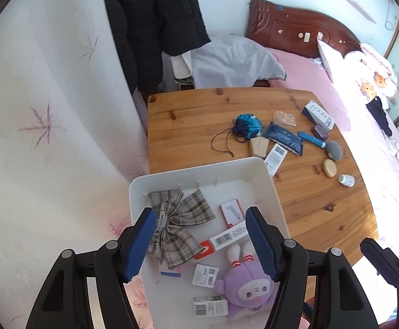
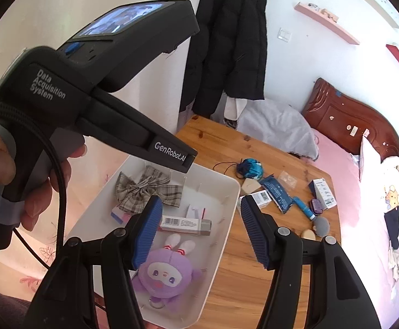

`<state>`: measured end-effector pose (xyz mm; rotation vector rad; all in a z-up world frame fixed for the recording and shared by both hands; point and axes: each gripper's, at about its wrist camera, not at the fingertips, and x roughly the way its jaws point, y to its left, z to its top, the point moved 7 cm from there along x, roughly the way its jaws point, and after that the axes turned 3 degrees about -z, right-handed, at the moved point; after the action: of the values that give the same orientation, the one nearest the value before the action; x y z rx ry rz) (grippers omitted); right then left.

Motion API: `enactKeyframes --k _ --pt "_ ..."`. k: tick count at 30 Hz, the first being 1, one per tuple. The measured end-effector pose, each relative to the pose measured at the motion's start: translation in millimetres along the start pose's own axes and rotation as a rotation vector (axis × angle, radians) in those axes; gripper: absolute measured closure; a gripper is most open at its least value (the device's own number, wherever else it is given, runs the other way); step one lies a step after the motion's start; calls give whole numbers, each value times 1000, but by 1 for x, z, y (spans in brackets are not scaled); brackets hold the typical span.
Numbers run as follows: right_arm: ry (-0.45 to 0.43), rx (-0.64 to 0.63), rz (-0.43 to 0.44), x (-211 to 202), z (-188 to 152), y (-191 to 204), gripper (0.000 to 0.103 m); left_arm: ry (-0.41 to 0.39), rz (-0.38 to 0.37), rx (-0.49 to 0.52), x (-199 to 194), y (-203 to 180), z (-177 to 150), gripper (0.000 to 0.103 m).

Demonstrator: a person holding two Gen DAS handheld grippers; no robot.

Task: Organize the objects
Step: 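Withdraw both tools from the tray toward the gold compact and pill bottle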

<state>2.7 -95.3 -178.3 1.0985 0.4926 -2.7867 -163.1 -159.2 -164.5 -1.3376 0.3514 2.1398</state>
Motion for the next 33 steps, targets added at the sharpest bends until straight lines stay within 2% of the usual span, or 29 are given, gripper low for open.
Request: enactKeyframes --k 7,17,26,33 --pt "-29 20 -42 -9 -5 -22 39 -33 -16 36 -9 -30 17 34" --pt "-27 107 -102 -12 -22 -76 39 -34 -50 119 -1 -97 35 34" --pt "4 226 -158 -2 -46 -145 39 -14 -85 166 20 -162 60 34" --pt "61 347 -172 14 -75 -199 39 -16 -125 198 33 -217 78 34"
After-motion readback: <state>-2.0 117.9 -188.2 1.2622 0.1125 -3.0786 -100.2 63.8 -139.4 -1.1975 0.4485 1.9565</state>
